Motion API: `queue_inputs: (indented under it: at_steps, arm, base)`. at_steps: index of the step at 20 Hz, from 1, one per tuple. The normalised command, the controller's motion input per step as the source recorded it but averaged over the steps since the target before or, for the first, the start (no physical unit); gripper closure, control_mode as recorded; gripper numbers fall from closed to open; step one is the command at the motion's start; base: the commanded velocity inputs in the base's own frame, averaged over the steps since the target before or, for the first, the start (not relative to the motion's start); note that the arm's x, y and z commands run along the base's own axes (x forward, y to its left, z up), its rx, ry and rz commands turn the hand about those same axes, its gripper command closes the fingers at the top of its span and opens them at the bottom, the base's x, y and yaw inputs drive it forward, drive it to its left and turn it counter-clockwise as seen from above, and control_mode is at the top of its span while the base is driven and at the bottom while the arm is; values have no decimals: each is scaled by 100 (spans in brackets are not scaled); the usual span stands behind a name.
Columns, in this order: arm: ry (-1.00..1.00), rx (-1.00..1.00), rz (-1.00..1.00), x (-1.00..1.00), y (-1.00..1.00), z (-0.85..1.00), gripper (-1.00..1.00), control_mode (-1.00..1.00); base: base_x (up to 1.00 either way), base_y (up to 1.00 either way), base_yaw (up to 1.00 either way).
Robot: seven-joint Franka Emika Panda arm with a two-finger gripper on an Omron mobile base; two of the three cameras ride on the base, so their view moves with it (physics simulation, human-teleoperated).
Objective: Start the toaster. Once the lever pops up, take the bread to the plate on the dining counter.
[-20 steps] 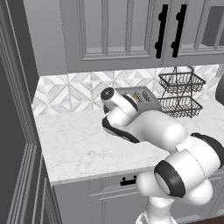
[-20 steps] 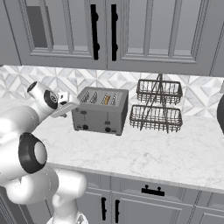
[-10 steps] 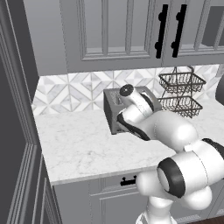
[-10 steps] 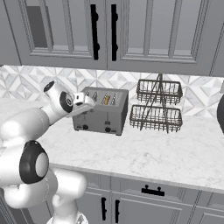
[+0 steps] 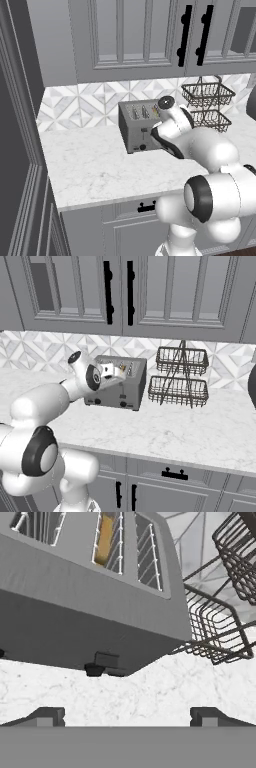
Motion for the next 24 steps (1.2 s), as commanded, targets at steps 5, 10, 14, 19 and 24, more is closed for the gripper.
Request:
queue_inputs:
  at_steps: [5, 10, 14, 19, 24]
  arm:
    - [-12, 1, 4, -2, -45, 0, -100, -100]
    - [3, 20, -1, -9, -16, -1, -100, -100]
    - [6, 39, 0, 0, -20, 0, -100, -100]
    - [0, 19, 0, 0, -8, 0, -100, -100]
    - [0, 4, 0, -1, 0, 0, -100, -100]
  base:
    - [0, 0, 0]
    - [0, 0, 0]
    - [0, 0, 0]
    - [0, 0, 0]
    - [0, 0, 0]
